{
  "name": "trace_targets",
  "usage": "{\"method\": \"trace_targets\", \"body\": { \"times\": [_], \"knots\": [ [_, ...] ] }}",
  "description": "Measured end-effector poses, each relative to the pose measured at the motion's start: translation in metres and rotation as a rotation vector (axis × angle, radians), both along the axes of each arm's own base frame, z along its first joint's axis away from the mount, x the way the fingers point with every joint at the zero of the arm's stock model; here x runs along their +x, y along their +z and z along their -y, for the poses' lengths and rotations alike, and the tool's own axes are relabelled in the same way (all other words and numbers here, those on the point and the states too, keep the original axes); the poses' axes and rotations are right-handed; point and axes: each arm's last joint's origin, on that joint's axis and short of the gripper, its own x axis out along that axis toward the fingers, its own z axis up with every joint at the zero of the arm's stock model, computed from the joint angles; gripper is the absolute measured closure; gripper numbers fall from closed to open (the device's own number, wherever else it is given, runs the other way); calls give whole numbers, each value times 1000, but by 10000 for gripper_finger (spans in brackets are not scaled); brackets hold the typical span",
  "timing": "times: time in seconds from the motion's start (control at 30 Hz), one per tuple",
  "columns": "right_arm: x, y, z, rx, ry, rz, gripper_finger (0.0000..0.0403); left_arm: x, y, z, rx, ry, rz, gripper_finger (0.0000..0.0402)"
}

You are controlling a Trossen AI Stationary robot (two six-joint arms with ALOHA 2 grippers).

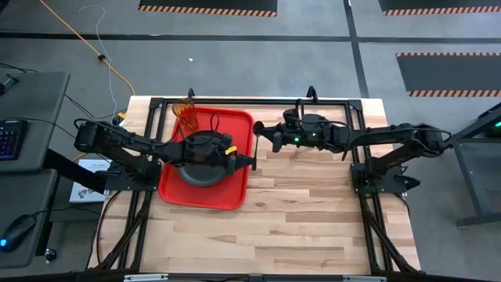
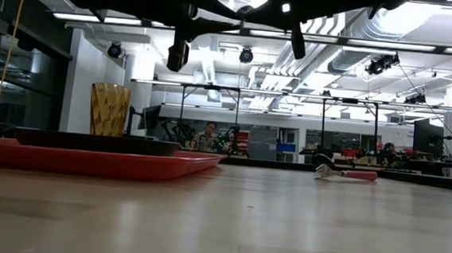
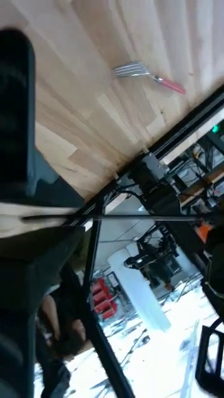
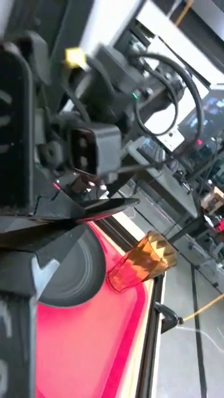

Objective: Pick and place plate/cup/fork/spoon on tray
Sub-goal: Put the black spoon on the red tray to the left of the red tray

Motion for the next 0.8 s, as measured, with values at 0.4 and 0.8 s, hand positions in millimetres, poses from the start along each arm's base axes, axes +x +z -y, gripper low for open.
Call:
{"method": "trace_targets", "body": {
  "times": [0.4, 0.8],
  "knots": [
    [-12, 62, 19, -188, 87, -435, 402, -69, 65, -44, 248, 30, 75, 236],
    [117, 18, 56, -426, 354, -645, 402, -175, 150, -26, 517, 160, 640, 232]
  ]
}}
